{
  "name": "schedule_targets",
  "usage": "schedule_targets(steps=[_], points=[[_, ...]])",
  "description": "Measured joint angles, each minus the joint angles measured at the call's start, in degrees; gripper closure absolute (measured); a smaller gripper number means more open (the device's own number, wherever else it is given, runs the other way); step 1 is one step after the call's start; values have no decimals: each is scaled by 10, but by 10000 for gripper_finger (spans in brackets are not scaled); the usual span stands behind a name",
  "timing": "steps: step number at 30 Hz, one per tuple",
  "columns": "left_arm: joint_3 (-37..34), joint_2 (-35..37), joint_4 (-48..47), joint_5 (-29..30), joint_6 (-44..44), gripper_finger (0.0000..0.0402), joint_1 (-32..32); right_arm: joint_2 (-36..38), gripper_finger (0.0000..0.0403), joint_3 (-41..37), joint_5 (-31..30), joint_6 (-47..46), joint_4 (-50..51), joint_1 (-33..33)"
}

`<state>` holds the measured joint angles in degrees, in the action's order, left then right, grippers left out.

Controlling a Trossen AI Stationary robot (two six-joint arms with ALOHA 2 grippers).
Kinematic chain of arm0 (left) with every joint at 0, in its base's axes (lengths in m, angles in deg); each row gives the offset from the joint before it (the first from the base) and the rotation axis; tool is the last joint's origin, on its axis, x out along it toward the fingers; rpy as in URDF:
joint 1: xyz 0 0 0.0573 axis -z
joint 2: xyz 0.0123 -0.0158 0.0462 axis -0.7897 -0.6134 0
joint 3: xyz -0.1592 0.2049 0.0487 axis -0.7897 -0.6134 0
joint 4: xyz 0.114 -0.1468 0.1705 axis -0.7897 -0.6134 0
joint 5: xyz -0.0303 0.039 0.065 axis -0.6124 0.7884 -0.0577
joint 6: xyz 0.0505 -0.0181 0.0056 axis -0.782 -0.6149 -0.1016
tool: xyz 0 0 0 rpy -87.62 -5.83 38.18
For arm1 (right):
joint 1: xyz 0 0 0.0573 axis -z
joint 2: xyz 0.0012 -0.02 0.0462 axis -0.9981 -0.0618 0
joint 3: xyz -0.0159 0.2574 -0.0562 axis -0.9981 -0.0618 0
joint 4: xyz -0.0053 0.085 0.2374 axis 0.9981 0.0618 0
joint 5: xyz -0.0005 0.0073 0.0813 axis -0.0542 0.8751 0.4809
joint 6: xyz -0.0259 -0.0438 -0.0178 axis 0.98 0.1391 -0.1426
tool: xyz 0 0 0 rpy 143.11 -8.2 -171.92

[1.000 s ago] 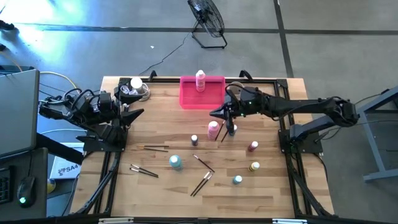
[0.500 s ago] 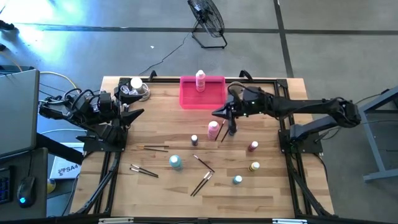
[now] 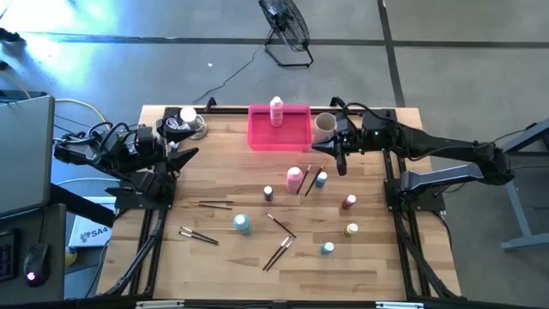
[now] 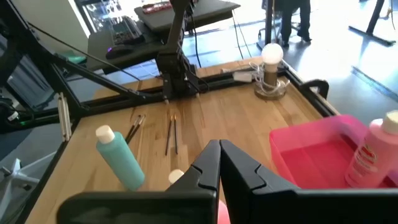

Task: Pick & Place Paint Supplies
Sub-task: Put the big pink paint bottle into the pink bin

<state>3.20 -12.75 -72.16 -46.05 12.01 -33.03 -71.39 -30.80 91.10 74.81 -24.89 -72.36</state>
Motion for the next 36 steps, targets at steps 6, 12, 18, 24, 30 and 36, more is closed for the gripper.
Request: schedule_targets(steps=[6, 12, 18, 24, 30, 36], points=[[0, 0, 0, 0, 0, 108, 0, -6, 400, 0, -6, 1, 0, 1], [0, 0, -2, 0, 0, 108, 0, -9, 400, 0, -4, -4, -1, 1], [0, 0, -3, 0, 0, 108, 0, -9, 400, 0, 1, -1, -2, 1], [0, 0, -3, 0, 0, 108, 0, -10, 400, 0, -5, 1, -21, 1], [0, 0, -3, -1, 0, 108, 0, -11, 400, 0, -49, 1, -45, 1], [0, 0, -2, 0, -13, 108, 0, -11, 375, 0, -82, 1, -45, 1]])
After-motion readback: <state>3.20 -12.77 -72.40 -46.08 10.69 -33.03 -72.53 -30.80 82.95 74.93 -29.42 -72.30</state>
